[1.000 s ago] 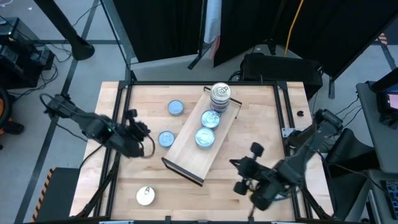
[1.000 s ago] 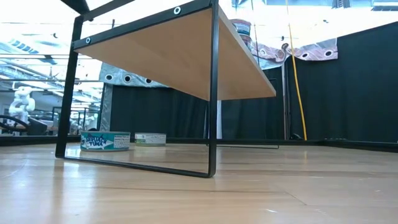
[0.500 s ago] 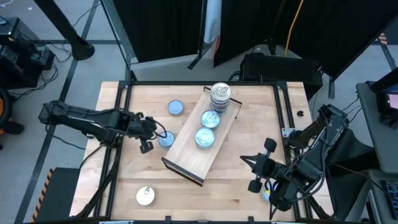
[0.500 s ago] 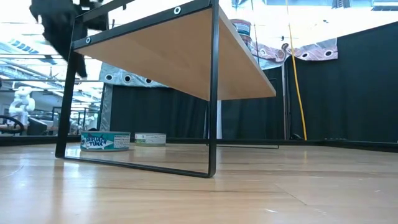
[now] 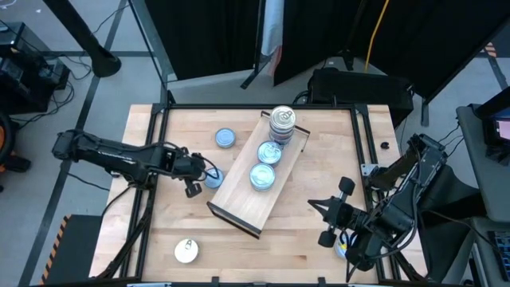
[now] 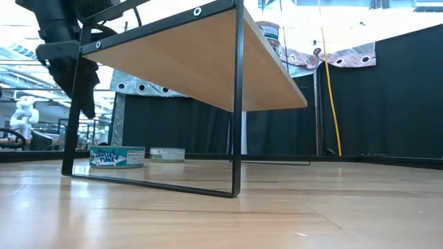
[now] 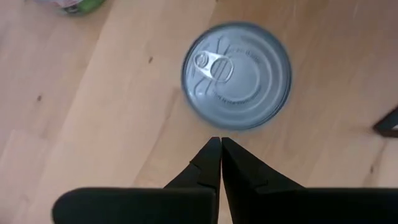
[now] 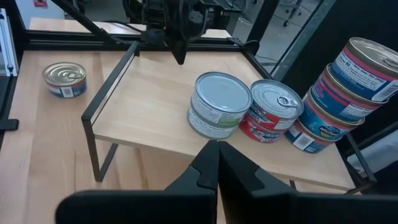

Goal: Stack canned seafood by type on shelf
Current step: Put the light blue tuna can on the shelf

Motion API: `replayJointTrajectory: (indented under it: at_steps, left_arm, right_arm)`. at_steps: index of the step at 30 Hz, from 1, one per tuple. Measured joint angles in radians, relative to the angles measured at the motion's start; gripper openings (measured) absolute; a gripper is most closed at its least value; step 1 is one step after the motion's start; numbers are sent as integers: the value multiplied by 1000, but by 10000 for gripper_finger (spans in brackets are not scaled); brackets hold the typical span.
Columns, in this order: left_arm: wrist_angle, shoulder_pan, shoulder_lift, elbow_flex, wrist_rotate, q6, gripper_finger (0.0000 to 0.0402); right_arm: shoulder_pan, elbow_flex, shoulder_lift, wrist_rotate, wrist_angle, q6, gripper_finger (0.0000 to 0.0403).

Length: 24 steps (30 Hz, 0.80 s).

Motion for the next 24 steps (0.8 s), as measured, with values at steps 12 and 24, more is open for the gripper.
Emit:
replayJointTrajectory:
  at_steps: [12,24]
  left_arm:
    - [54,5,172,0,15,14,15]
    - [88,6,227,0,14,36,15]
  right_arm:
    - [0,0,0,0,2,0,0]
    - [0,0,0,-31,2,0,0]
